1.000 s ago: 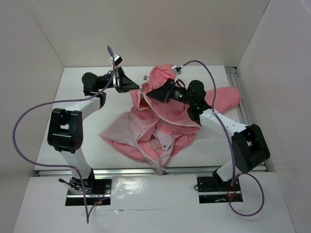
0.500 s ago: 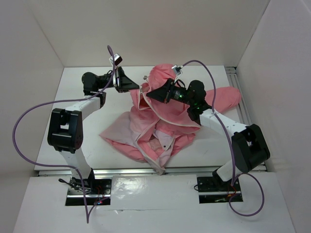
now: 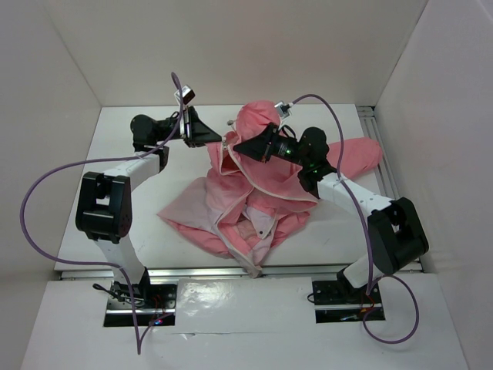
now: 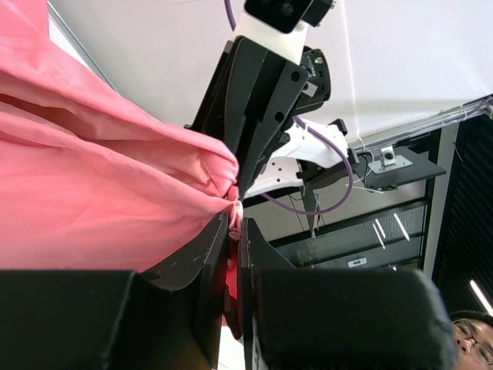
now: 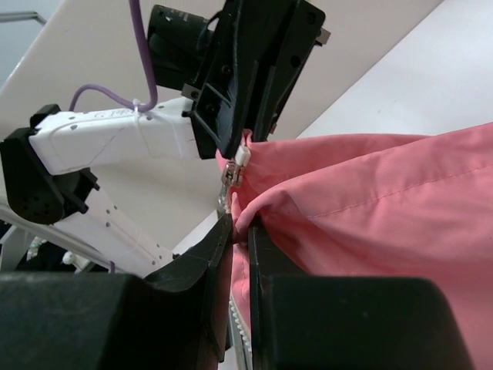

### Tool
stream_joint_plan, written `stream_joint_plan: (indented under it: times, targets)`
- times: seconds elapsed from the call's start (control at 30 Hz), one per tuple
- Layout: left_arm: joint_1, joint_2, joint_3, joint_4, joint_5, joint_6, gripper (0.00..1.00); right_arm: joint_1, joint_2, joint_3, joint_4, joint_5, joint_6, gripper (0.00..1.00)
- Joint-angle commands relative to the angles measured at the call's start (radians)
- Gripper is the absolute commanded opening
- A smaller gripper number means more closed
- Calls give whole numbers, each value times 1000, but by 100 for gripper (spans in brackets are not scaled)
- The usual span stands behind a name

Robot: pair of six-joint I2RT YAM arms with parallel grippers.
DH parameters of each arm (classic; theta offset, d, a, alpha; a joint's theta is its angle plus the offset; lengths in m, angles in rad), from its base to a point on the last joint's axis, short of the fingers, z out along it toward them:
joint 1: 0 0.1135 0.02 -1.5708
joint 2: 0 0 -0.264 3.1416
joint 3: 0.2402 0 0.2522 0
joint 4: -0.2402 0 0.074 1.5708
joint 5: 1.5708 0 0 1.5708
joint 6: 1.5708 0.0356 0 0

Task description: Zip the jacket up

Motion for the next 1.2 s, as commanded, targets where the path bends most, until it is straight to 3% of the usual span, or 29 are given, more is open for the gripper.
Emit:
stream_joint_plan:
  times: [0.0, 1.17]
  targets:
    - [-9, 6, 29, 554, 11, -17, 0, -5, -24, 10, 116, -21, 13, 0]
    - [-18, 6, 11, 554, 11, -17, 0, -24, 36, 39, 240, -21, 99, 0]
